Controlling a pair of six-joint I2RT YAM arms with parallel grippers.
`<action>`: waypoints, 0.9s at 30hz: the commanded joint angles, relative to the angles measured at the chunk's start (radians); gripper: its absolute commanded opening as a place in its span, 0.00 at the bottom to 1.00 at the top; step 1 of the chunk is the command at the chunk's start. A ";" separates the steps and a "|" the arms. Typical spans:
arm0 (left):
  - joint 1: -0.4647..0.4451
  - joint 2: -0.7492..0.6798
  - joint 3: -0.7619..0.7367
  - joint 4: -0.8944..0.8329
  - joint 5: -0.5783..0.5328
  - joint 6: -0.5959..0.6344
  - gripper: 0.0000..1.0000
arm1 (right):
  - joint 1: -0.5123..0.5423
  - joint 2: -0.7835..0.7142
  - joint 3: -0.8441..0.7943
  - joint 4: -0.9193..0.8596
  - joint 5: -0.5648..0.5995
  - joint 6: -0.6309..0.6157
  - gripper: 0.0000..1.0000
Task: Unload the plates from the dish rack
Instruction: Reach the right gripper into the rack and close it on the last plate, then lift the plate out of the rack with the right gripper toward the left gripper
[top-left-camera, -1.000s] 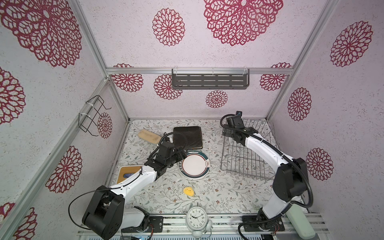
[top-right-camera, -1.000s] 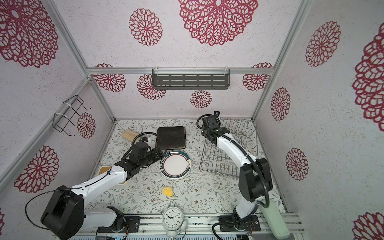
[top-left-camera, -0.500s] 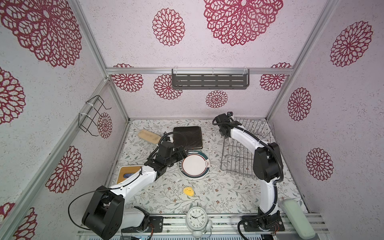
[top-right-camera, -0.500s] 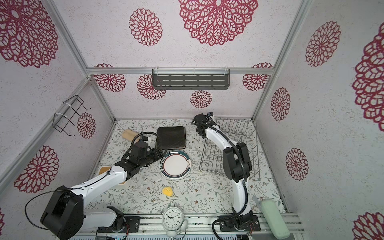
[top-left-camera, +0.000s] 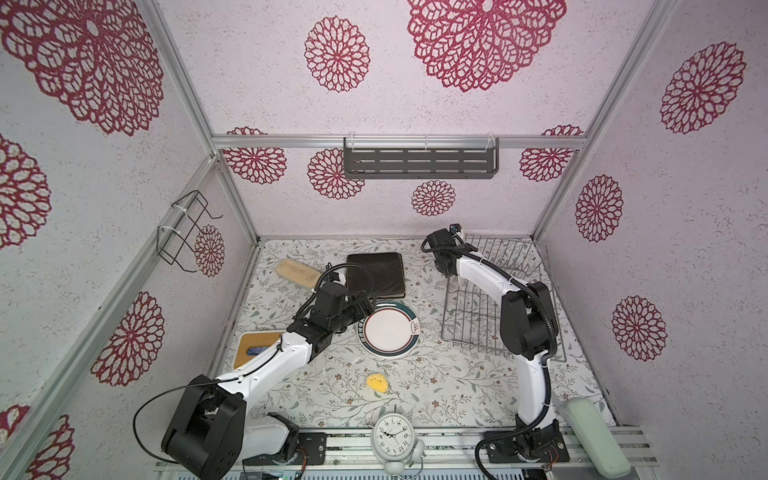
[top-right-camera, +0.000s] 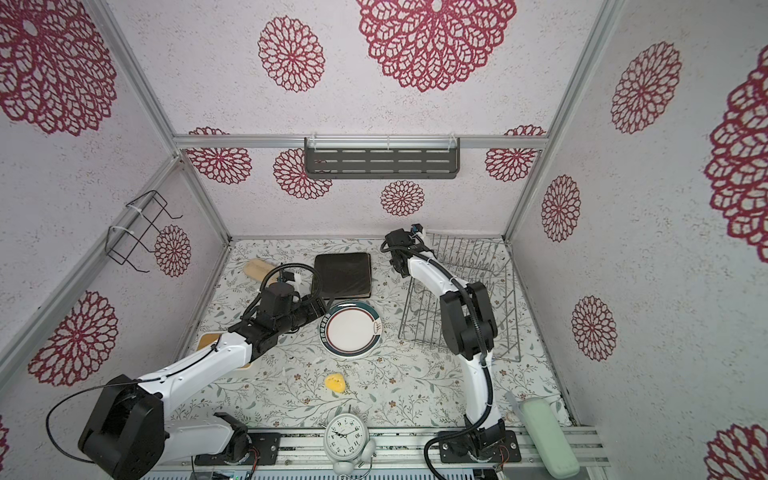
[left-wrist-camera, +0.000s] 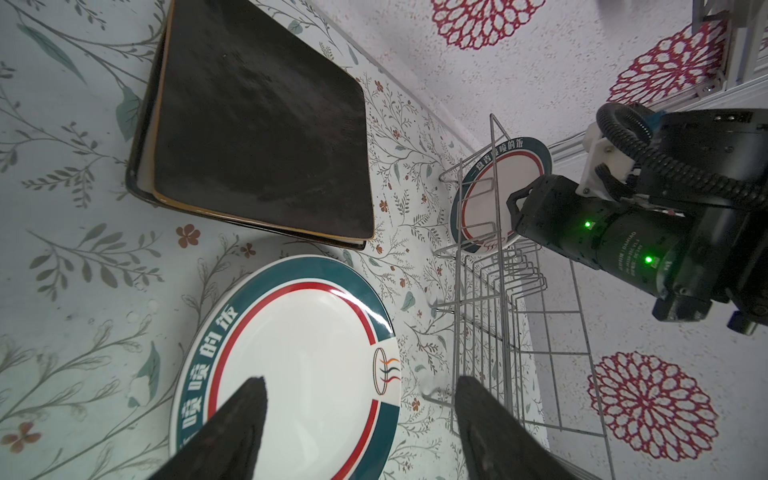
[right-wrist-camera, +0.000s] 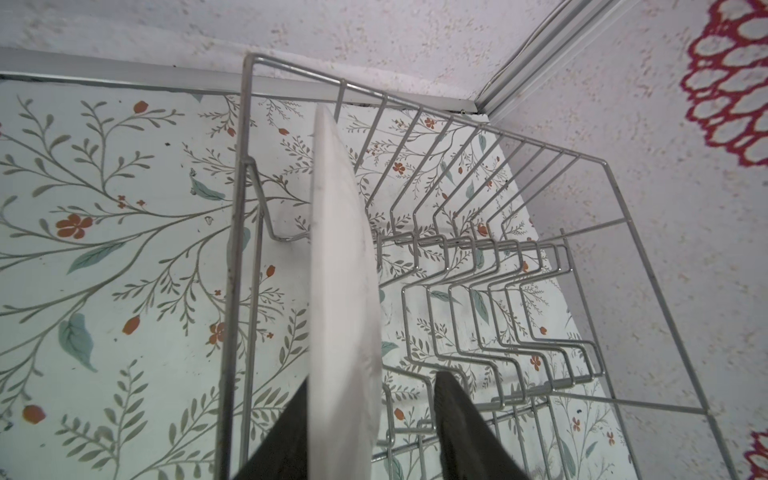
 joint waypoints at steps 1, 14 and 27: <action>0.006 -0.025 0.004 0.010 -0.007 0.003 0.76 | -0.002 -0.002 0.039 0.023 0.044 -0.029 0.42; 0.005 -0.037 0.004 0.005 -0.011 0.001 0.75 | -0.006 0.019 0.041 0.051 0.034 -0.047 0.31; 0.005 -0.050 -0.002 0.005 -0.021 0.001 0.75 | -0.007 0.025 0.041 0.057 0.031 -0.048 0.20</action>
